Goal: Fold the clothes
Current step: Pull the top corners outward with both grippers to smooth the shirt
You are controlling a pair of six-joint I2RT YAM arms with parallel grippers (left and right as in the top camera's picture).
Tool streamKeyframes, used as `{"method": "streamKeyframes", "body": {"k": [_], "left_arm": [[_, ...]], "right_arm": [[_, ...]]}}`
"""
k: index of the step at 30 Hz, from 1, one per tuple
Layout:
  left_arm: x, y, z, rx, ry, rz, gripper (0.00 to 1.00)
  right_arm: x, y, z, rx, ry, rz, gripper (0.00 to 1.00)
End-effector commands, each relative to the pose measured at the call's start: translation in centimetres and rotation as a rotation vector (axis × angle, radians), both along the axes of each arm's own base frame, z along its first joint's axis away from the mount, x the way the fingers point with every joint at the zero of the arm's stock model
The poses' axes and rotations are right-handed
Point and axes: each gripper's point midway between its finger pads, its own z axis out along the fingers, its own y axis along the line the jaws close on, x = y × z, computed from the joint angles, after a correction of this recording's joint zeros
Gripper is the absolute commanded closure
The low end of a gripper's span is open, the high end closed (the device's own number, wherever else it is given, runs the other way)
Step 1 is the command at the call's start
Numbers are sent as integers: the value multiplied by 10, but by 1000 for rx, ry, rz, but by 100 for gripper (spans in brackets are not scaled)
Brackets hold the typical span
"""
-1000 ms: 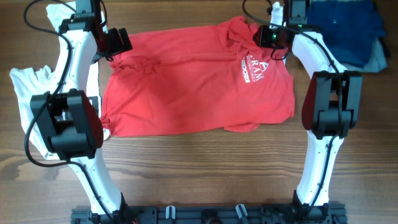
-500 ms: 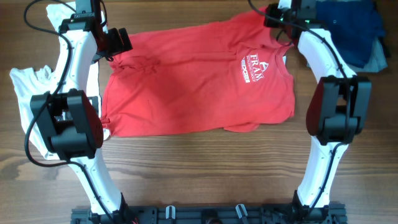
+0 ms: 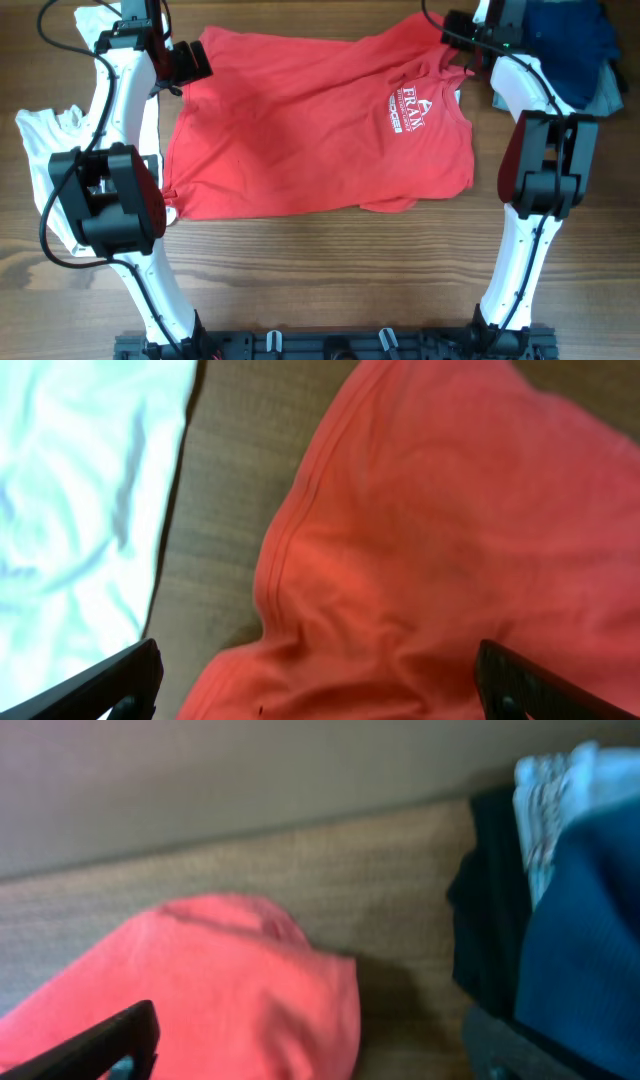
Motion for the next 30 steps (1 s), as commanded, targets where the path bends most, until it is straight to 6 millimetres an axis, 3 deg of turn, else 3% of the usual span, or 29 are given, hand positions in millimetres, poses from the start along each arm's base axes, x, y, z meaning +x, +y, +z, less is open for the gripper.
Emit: {"method": "streamKeyframes", "body": {"k": [1,6,9,13,20,27,30], "left_arm": [[16,2,11,-6,-81,9,0],[63,1,36,24,-301,-58,3],[85,-2,36,34,-387,-105,4],[106,-9,10,6,-435,-143,4],[120,-19,-65,1,-412,-206,3],[128,-30,-95,1,-430,-224,3],[129,-39,-106,8,-430,-250,10]], "right_arm": [[0,12,22,18,-21,40,0],[-15,35,65,97,-30,141,0],[-25,43,79,119,-12,168,0],[-40,52,81,125,44,181,0],[-59,63,65,138,149,191,0],[-60,68,64,141,157,197,0],[-61,69,63,142,161,197,0]]}}
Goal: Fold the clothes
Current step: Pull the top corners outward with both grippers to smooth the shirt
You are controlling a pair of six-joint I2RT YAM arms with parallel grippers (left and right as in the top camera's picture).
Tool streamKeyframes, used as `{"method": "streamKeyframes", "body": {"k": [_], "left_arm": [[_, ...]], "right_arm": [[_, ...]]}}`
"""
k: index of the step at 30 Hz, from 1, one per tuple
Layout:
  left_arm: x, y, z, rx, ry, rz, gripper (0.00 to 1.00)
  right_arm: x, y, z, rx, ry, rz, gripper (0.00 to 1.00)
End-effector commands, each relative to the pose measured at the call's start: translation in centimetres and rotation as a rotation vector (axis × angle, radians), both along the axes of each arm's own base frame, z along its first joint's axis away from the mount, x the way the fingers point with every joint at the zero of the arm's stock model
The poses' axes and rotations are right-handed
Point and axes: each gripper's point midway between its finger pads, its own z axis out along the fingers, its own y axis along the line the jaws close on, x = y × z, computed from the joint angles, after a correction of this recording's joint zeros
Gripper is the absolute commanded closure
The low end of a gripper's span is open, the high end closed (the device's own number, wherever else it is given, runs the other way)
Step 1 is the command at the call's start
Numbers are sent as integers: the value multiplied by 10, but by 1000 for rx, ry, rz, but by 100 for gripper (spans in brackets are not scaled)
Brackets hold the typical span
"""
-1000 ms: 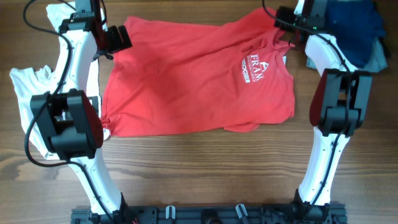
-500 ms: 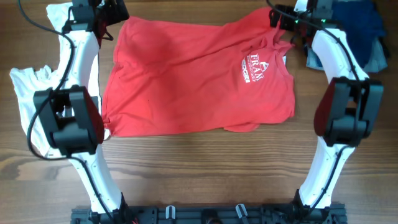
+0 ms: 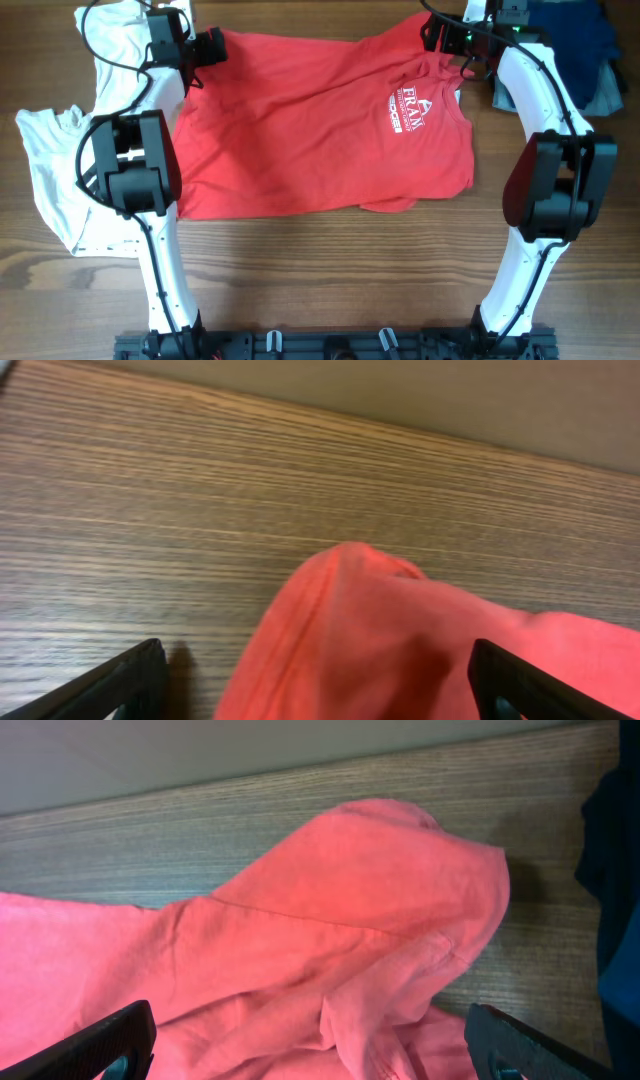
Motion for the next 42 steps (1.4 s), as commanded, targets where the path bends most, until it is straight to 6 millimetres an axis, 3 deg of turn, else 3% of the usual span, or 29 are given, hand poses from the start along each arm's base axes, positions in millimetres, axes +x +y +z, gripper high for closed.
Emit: {"method": "streamKeyframes", "body": {"k": [1,4,6,7,11,21,31,32,33,35,36,39,42], "left_arm": [[-3,-20,-33,21,31,-65,15],[-5,-29,-43,37,44,-84,38],[-6,-29,-45,62,53,-81,64],[-6,-27,-45,73,54,-70,72],[0,-10,-34,142,23,10,94],[27,27,41,183,-200,138,96],[38,48,84,213,-297,213,96],[39,48,94,212,-313,214,96],[39,48,103,211,-326,216,81],[38,48,123,210,-356,218,21],[38,47,131,210,-364,219,0],[28,47,164,210,-364,219,0],[6,45,190,212,-293,211,0]], "right_arm": [[1,9,9,13,-17,25,0],[1,9,9,13,-16,25,0],[0,9,8,13,-13,25,0],[0,9,8,13,-11,25,0],[-1,9,8,14,-9,25,0],[-1,9,7,12,-9,25,0],[9,9,16,11,-62,26,0],[9,9,17,10,-64,26,0],[9,9,18,11,-66,26,0],[8,9,23,11,-73,25,0],[8,9,25,11,-76,25,0],[4,9,48,12,-107,24,0],[-8,9,78,11,-128,23,0]]}}
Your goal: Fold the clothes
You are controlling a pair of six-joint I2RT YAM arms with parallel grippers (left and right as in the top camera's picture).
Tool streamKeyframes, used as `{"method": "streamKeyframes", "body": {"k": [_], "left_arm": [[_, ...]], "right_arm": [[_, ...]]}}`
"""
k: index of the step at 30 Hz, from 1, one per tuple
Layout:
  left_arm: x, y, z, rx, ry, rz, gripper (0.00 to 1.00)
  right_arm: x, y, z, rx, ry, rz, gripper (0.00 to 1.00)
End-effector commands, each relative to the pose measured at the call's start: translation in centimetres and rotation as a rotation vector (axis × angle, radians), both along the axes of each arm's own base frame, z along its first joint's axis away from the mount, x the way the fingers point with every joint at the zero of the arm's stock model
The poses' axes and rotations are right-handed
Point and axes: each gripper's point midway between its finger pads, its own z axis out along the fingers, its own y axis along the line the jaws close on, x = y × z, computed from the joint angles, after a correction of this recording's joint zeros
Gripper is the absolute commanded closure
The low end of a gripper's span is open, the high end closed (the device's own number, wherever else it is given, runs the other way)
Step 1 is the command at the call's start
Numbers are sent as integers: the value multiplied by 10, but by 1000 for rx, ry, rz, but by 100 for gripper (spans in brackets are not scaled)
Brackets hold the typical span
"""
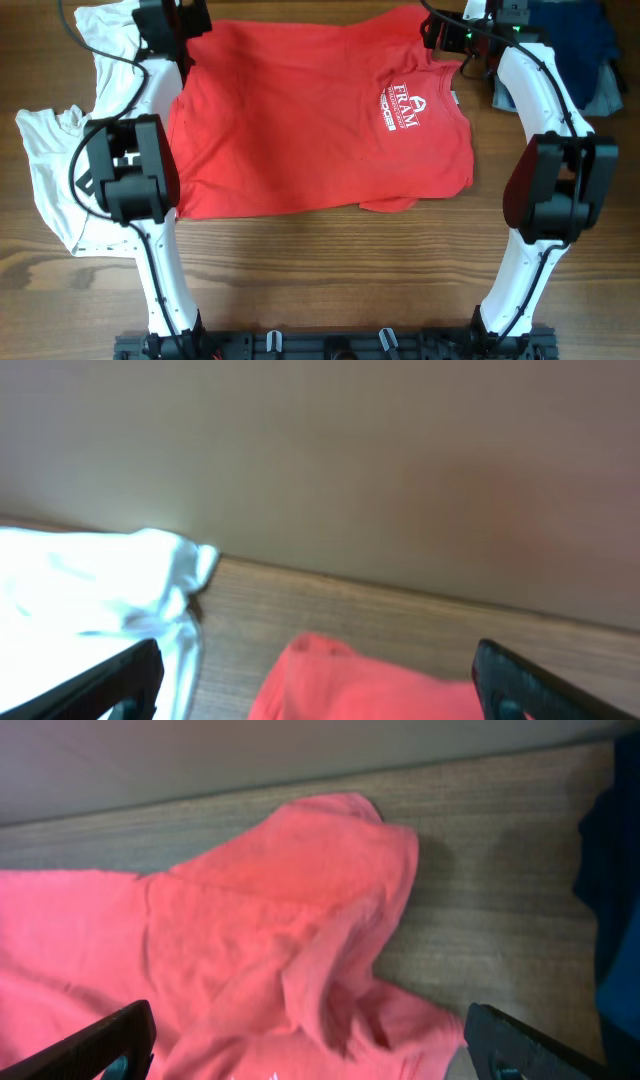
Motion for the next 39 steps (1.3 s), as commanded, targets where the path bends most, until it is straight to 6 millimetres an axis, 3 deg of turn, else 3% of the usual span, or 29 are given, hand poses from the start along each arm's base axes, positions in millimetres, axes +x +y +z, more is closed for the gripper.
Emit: {"method": "streamKeyframes", "body": {"k": [1,4,6,10,16,20,25,29,34,39], "left_arm": [[-32,2,110,6,-31,17,0],[-68,-11,133,-13,64,-21,0],[-101,-33,148,-50,146,-93,0],[-167,-64,159,-112,313,-173,0],[-264,-72,127,-334,661,46,3],[-314,-54,100,-365,844,307,7],[-349,-45,73,-381,957,490,9],[-370,-45,43,-387,1035,566,11],[-392,-44,0,-368,1117,607,15],[-410,-36,-39,-320,1147,635,22]], "right_arm": [[-23,6,86,12,-100,18,0],[-48,7,109,25,-69,5,0],[-72,7,124,38,-31,-8,0],[-119,8,131,66,93,-43,0],[-166,5,98,100,337,-141,0],[-187,5,60,111,465,-176,0],[-206,6,17,114,566,-198,0],[-216,11,-7,139,610,-188,0],[-223,18,-20,148,628,-139,0],[-220,22,-21,129,605,-94,0]]}}
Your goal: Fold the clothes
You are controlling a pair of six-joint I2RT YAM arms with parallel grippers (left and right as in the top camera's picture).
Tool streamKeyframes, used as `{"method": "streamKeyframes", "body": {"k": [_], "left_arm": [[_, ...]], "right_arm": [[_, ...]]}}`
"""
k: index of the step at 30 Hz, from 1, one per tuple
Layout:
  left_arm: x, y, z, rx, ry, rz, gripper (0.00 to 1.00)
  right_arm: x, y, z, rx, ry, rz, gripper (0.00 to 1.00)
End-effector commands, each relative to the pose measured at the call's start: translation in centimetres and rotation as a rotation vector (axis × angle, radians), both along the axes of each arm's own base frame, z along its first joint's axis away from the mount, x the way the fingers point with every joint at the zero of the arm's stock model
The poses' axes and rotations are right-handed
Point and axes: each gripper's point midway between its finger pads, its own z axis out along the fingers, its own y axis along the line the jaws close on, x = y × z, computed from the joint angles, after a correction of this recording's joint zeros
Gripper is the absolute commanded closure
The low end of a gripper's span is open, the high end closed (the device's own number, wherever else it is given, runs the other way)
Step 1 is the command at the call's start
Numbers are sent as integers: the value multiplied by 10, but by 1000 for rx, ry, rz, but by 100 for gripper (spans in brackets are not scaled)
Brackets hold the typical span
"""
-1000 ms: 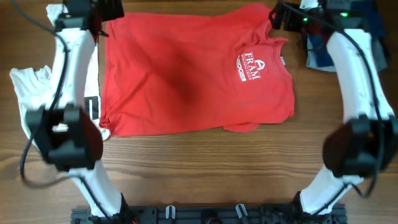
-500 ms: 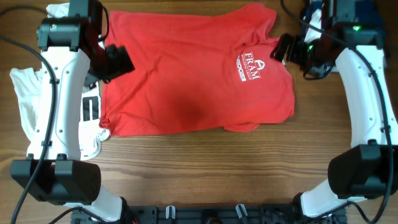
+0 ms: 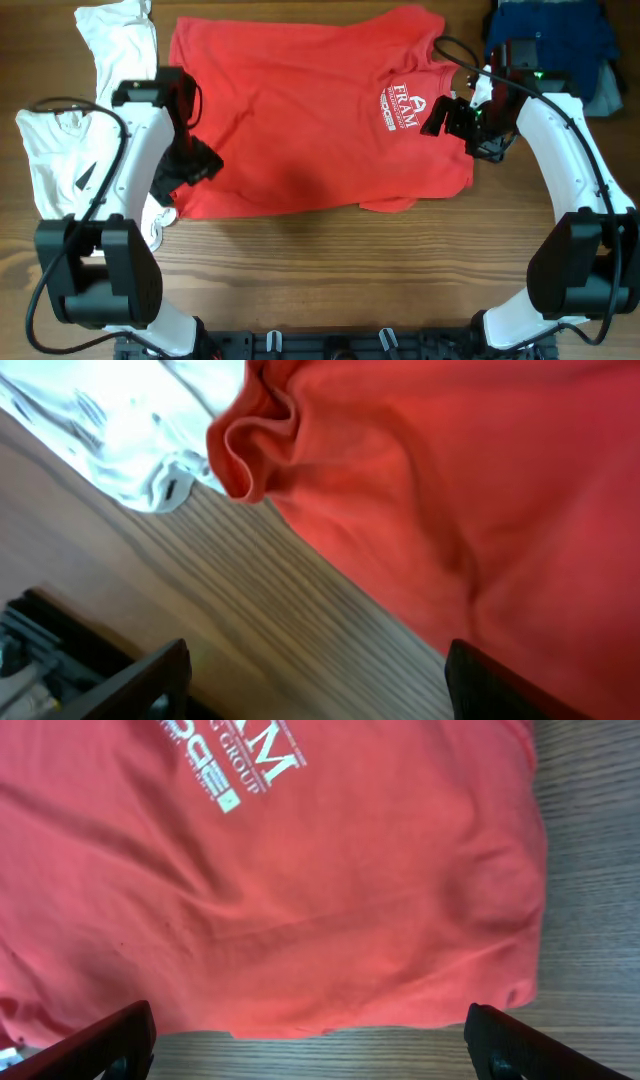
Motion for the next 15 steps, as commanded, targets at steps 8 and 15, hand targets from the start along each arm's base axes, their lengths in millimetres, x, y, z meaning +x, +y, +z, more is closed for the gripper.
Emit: {"method": "streamKeyframes", "body": {"k": [8,15], "left_arm": [[-41,52,-35,233,97,34,23],[-23,62,-45,220,-1,131,30]], "right_arm": [[4,16,-2,15,-27,78,0],[6,16,-2,15,-37,78,0]]}}
